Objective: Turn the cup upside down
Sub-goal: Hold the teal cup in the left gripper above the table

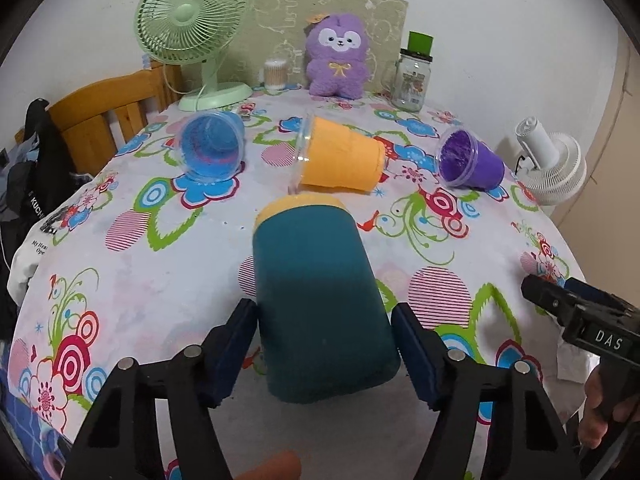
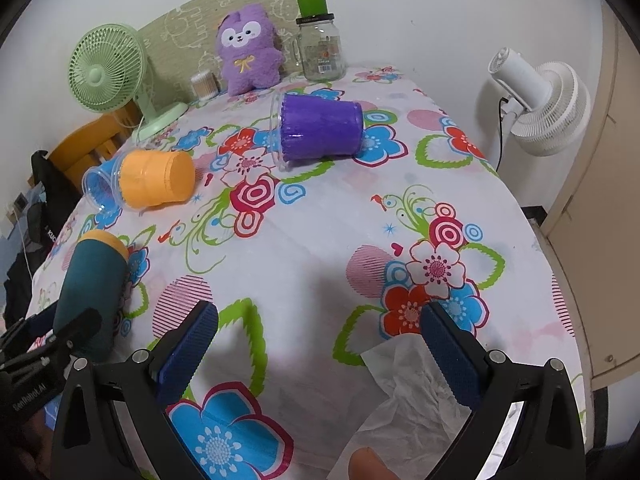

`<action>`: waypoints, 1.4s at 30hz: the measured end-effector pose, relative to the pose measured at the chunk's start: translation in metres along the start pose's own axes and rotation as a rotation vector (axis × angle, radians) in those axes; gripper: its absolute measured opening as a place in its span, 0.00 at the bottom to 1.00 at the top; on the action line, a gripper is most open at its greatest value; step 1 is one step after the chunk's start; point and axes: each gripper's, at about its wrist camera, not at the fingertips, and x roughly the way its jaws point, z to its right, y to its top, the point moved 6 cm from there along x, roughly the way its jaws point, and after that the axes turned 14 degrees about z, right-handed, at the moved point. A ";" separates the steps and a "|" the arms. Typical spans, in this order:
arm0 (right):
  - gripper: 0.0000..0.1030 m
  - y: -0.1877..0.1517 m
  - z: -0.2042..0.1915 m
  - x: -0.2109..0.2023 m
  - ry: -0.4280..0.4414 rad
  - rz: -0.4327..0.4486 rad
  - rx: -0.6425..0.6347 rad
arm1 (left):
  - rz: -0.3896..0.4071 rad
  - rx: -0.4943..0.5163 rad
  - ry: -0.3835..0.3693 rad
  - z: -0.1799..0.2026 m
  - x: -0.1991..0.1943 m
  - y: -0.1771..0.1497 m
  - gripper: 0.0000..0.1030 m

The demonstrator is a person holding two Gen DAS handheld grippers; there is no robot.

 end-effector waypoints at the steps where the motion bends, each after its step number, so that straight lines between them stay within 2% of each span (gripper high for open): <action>1: 0.99 0.000 0.000 0.000 0.001 0.000 0.000 | 0.001 -0.001 -0.001 -0.001 0.000 0.001 0.68; 14: 0.99 0.000 -0.008 -0.002 0.023 0.004 0.001 | 0.112 0.004 0.021 -0.011 -0.024 0.027 0.62; 21: 0.99 -0.001 -0.014 -0.003 0.039 0.003 -0.004 | 0.144 -0.013 0.029 -0.019 -0.031 0.040 0.59; 23: 0.99 -0.001 -0.015 -0.003 0.041 0.005 -0.005 | 0.162 -0.021 0.026 -0.021 -0.034 0.046 0.49; 24: 0.99 0.000 -0.016 -0.004 0.043 0.006 -0.006 | 0.169 -0.025 0.023 -0.022 -0.036 0.049 0.26; 25: 0.99 -0.001 -0.016 -0.004 0.044 0.006 -0.006 | 0.168 -0.026 0.017 -0.022 -0.037 0.052 0.19; 31: 0.99 -0.001 -0.020 -0.004 0.052 0.003 -0.011 | 0.152 -0.002 0.035 -0.021 -0.031 0.052 0.19; 33: 0.99 -0.002 -0.020 -0.004 0.051 0.001 -0.017 | 0.137 -0.011 0.029 -0.023 -0.030 0.048 0.25; 34: 0.99 -0.002 -0.020 -0.004 0.050 0.000 -0.019 | 0.127 -0.014 0.027 -0.024 -0.030 0.046 0.41; 35: 0.99 -0.003 -0.020 -0.003 0.049 0.000 -0.019 | 0.121 -0.018 0.026 -0.025 -0.030 0.045 0.52; 36: 0.99 -0.003 -0.020 -0.003 0.049 -0.002 -0.019 | 0.121 -0.022 0.022 -0.025 -0.032 0.044 0.74; 37: 0.99 -0.003 -0.020 -0.003 0.048 -0.003 -0.018 | 0.127 -0.024 0.015 -0.027 -0.035 0.043 0.87; 40: 0.99 -0.004 -0.019 -0.001 0.047 -0.006 -0.015 | 0.158 -0.028 0.004 -0.032 -0.046 0.040 1.00; 42: 0.99 -0.006 -0.020 0.000 0.046 -0.013 -0.016 | 0.153 -0.018 -0.004 -0.035 -0.049 0.035 1.00</action>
